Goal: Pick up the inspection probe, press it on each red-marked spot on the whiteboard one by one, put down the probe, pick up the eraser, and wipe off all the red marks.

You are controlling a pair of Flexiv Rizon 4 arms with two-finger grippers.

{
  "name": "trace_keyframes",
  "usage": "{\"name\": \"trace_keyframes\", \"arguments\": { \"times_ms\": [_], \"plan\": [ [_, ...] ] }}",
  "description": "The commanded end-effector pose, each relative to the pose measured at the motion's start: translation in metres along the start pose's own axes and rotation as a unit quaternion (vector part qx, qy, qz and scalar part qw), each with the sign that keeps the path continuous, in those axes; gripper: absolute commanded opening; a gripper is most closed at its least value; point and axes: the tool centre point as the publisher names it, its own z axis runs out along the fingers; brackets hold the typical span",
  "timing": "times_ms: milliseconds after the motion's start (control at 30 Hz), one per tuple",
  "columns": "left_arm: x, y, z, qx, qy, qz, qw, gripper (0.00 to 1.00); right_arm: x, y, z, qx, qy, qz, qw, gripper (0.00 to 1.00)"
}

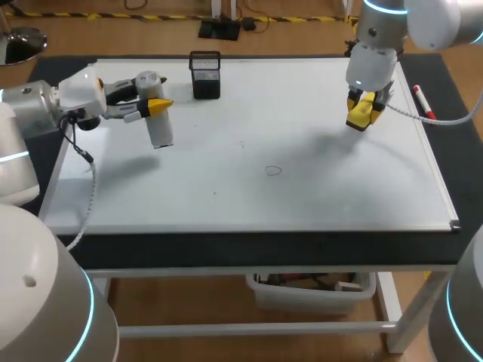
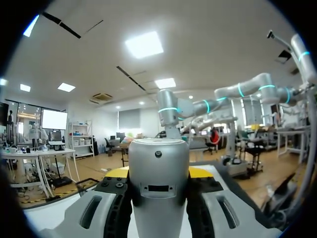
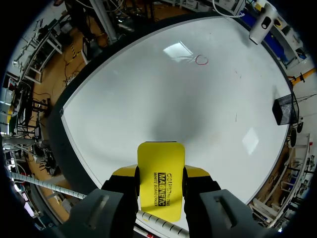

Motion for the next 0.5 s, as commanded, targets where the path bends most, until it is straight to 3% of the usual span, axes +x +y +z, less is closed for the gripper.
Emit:
{"name": "trace_keyframes", "arguments": {
  "times_ms": [33, 300, 467, 500],
  "plan": [
    [0.004, -0.004, -0.006, 0.0, -0.005, 0.001, 1.0, 0.0, 0.001, -0.001, -0.001, 0.001, 0.001, -0.001, 1.0, 0.0],
    [0.004, -0.004, -0.006, 0.0, -0.005, 0.001, 1.0, 0.0, 0.001, -0.001, -0.001, 0.001, 0.001, -0.001, 1.0, 0.0],
    [0.004, -0.004, -0.006, 0.0, -0.005, 0.001, 1.0, 0.0, -0.013, 0.025, 0.002, 0.008, -0.004, -0.036, 0.999, 0.0],
    [0.004, -0.004, -0.006, 0.0, -0.005, 0.001, 1.0, 0.0, -0.017, 0.04, 0.002, 0.012, -0.004, -0.047, 0.999, 0.0]
  ]
}}
